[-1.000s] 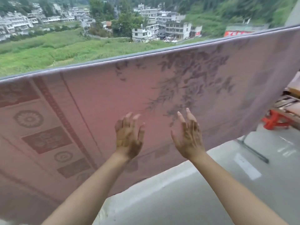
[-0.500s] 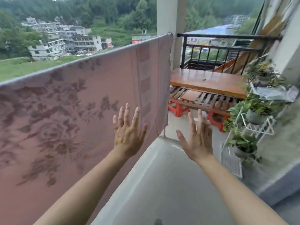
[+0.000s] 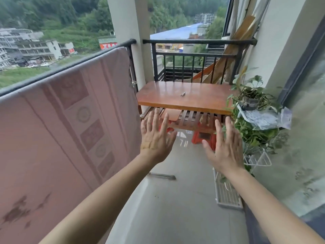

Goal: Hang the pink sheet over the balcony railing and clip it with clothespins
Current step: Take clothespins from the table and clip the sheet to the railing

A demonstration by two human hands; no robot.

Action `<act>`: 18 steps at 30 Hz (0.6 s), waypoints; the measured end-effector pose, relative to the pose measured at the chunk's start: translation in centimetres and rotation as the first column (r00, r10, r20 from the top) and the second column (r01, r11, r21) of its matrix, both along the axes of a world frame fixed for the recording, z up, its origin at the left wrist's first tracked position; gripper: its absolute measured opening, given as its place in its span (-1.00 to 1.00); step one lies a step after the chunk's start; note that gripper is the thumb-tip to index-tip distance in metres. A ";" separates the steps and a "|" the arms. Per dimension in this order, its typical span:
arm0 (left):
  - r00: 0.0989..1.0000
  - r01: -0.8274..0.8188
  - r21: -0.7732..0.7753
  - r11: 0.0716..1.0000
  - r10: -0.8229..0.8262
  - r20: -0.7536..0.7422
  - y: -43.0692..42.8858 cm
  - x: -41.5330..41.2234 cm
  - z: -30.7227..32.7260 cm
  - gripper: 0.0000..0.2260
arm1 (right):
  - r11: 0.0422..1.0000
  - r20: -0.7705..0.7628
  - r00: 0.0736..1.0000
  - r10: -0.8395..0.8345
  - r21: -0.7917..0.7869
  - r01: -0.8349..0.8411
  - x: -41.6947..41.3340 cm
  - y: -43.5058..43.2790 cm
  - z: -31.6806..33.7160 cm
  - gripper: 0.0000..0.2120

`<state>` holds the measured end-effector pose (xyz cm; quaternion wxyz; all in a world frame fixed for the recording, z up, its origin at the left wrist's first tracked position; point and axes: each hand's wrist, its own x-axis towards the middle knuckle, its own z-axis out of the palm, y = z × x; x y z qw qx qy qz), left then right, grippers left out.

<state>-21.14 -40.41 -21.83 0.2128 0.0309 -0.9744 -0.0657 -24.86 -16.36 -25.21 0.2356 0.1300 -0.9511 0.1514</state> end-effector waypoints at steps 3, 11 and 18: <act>0.999 0.035 0.010 0.999 -0.035 -0.007 1.2 -8.1 -0.7 -0.41 | 1.000 0.020 1.000 -0.013 -0.005 0.013 -7.4 0.5 -1.1 -0.22; 0.999 -0.017 0.035 0.999 0.016 0.030 3.9 -29.6 -0.7 -0.37 | 0.999 0.119 0.992 0.035 -0.029 -0.032 -30.3 1.5 -1.7 -0.21; 0.992 -0.119 0.015 0.993 0.118 0.046 1.7 -43.5 -0.6 -0.39 | 0.992 0.178 0.976 0.125 -0.042 -0.120 -46.9 -2.1 0.5 -0.22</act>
